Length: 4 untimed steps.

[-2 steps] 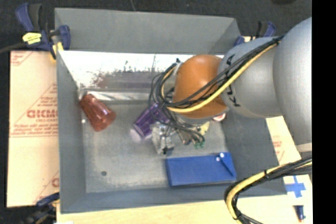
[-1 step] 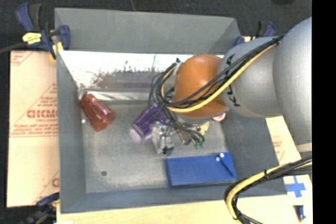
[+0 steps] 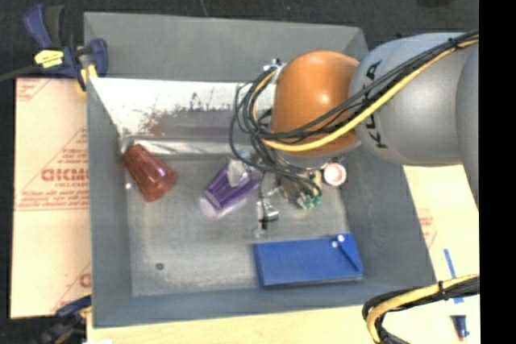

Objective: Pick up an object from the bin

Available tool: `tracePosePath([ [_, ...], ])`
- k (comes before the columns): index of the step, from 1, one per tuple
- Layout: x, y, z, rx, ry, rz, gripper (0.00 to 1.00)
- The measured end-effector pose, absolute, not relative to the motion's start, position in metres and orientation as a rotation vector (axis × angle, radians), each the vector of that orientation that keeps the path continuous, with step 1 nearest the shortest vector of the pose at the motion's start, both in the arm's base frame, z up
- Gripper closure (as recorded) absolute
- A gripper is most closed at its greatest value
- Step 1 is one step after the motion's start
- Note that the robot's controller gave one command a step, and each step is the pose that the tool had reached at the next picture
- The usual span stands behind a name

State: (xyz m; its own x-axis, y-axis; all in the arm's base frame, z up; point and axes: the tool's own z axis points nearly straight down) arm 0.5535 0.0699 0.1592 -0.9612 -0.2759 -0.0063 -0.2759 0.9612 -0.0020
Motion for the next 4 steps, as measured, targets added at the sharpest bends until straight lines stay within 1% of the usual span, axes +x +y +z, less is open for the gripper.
tracePosePath([
  [1, 0.553, 0.070, 0.159, -0.436, 3.105, -0.001, 0.00],
  [2, 0.627, 0.065, 0.155, -0.394, 3.106, -0.002, 0.00],
  [3, 0.604, 0.061, 0.212, -0.405, 3.115, -0.001, 0.00],
  [4, 0.608, 0.061, 0.201, -0.607, 3.060, -0.005, 0.00],
])
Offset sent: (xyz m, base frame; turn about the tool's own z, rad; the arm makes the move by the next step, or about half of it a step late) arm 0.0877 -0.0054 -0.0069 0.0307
